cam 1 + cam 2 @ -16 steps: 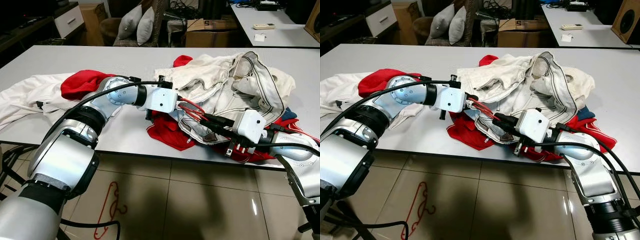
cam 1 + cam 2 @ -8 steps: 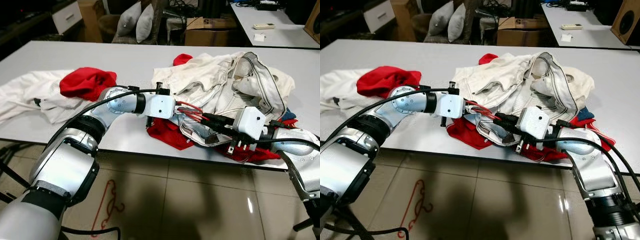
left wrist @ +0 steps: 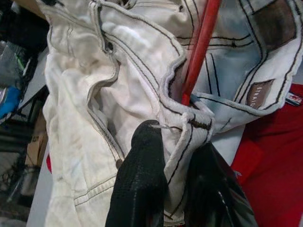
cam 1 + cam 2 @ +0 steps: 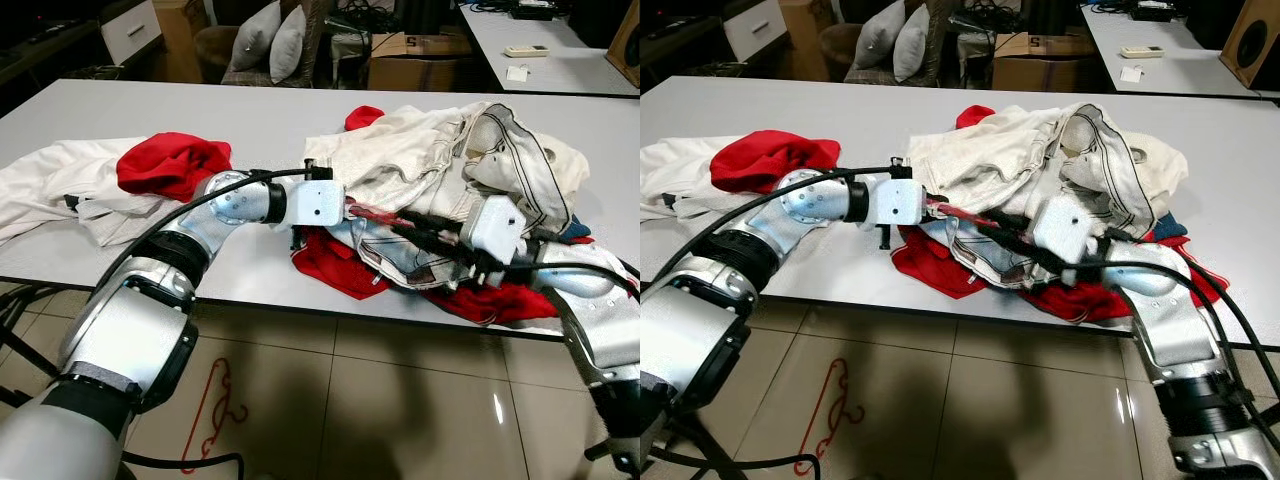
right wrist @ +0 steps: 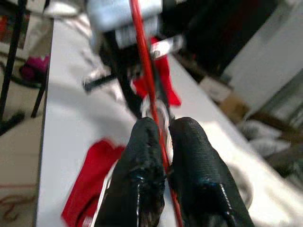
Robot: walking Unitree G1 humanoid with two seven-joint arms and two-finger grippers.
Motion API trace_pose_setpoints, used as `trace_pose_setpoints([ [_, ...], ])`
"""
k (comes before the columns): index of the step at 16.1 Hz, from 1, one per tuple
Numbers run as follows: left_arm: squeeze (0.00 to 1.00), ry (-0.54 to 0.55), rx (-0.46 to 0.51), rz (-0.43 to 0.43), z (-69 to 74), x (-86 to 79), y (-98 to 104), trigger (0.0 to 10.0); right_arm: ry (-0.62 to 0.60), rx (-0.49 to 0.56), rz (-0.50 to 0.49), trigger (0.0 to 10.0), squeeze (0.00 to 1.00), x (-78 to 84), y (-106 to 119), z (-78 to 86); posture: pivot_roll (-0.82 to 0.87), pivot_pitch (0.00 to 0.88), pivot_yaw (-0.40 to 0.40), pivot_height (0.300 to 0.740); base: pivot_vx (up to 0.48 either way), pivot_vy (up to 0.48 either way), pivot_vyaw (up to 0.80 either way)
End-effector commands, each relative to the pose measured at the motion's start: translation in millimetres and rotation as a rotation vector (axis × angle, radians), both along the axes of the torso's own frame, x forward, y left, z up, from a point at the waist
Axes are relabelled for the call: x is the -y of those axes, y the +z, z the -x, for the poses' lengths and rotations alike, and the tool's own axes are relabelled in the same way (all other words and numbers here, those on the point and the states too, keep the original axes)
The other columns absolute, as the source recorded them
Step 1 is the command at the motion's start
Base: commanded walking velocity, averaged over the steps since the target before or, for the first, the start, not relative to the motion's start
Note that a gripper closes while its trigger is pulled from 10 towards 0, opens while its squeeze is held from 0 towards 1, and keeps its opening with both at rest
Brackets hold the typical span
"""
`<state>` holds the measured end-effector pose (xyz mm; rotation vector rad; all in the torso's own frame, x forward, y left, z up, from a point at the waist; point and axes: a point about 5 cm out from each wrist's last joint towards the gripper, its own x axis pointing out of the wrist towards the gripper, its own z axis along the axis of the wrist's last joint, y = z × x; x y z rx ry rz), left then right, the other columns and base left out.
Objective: Hang hanger
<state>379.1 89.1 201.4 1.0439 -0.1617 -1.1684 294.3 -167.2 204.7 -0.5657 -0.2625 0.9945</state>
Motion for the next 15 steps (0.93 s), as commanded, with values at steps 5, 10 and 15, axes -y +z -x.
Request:
trace_pose_setpoints([
  [5, 0.0, 0.179, 0.025, -0.004, -11.7, -20.8, 3, 0.0, -0.037, 0.046, -0.016, 10.0, 1.0, 21.2, 20, 7.3, -0.09, 0.0, 0.094, 0.74, 0.0, 0.0, 0.0],
  [10, 0.0, 0.335, 0.014, 0.136, -20.3, -30.2, 10, 0.0, -0.188, 0.061, -0.194, 10.0, 1.0, 53.6, 46, 25.0, -0.09, 0.0, 0.097, 0.74, 0.0, 0.0, 0.0],
  [15, 0.0, 0.358, 0.072, 0.113, -21.9, -33.4, 14, 0.0, -0.555, -0.042, -0.255, 10.0, 1.0, 102.5, 33, 30.0, -0.09, 0.0, 0.096, 0.74, 0.0, 0.0, 0.0],
])
